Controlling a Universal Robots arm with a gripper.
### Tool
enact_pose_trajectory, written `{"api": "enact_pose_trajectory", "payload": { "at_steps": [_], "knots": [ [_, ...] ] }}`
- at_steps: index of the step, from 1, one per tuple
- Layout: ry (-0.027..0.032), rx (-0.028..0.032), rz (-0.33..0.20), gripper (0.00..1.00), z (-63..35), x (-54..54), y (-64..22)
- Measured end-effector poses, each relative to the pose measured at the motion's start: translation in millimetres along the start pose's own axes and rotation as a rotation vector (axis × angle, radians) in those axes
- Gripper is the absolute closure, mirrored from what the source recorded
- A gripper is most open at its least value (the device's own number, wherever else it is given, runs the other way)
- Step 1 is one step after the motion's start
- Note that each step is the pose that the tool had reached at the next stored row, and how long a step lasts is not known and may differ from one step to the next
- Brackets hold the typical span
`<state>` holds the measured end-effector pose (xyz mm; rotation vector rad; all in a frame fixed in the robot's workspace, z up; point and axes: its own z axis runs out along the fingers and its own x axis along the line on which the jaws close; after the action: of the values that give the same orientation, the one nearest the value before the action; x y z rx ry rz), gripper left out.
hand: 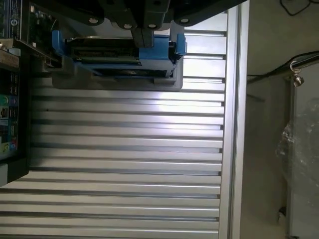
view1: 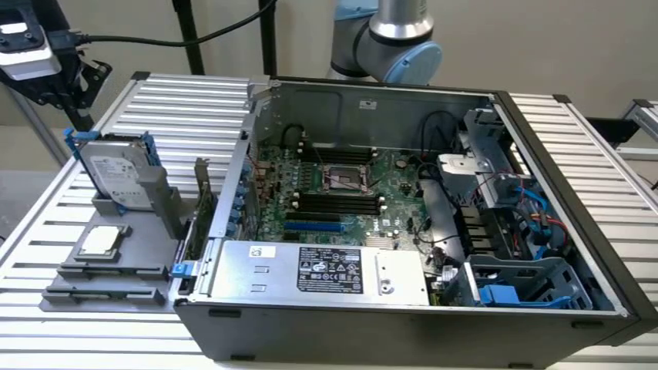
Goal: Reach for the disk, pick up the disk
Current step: 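Pick up the disk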
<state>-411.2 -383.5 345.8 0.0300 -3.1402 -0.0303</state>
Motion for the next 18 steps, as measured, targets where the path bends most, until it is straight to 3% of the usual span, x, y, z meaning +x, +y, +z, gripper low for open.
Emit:
{"api": "enact_pose_trajectory", "payload": {
  "at_steps": [5,18],
  "knots": [
    [0.0001,0.0002,-0.009,0.89,0.0,0.0,0.1],
    [0.0047,0.0004,-0.245,0.89,0.0,0.1,0.2]
  ]
}}
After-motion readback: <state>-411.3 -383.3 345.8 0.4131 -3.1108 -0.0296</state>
